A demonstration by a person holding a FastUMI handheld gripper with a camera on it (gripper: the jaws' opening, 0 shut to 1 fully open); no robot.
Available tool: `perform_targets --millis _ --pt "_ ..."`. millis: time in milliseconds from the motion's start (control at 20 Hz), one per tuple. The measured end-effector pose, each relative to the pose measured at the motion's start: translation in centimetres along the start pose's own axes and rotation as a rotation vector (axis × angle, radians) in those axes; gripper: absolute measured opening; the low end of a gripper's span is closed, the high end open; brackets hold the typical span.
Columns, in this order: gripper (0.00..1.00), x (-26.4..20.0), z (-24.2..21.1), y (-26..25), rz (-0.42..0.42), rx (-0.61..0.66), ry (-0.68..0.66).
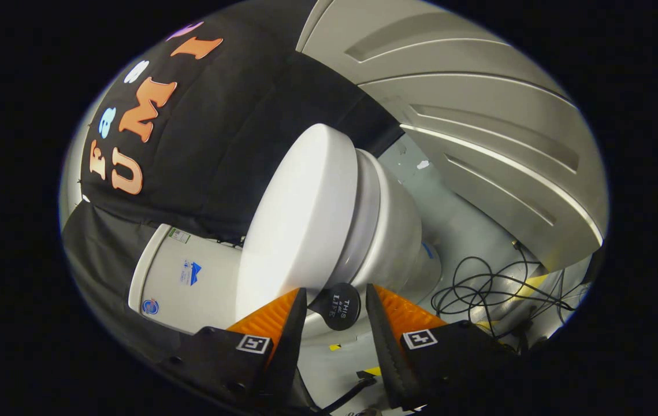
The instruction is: Open the toilet lid.
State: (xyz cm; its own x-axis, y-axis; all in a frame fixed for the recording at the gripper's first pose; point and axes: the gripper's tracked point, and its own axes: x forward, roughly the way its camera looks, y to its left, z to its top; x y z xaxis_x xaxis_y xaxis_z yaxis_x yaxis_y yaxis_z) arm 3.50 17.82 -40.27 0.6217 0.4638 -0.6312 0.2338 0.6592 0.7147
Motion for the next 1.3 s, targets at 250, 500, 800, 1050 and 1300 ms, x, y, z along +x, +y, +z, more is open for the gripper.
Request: perform_targets --millis 250,500,800,1050,1300 --pt "0.33 0.0 -0.2 -0.3 0.023 0.078 0.017" --pt "0.15 -0.5 -0.2 0.9 0.084 0.107 0.009" --pt "0.09 -0.3 0.3 0.5 0.057 0.148 -0.025" --pt "0.08 -0.2 0.4 0.4 0.053 0.163 -0.026" --pt "0.08 -0.3 0.7 0.5 0.009 0.116 -0.055"
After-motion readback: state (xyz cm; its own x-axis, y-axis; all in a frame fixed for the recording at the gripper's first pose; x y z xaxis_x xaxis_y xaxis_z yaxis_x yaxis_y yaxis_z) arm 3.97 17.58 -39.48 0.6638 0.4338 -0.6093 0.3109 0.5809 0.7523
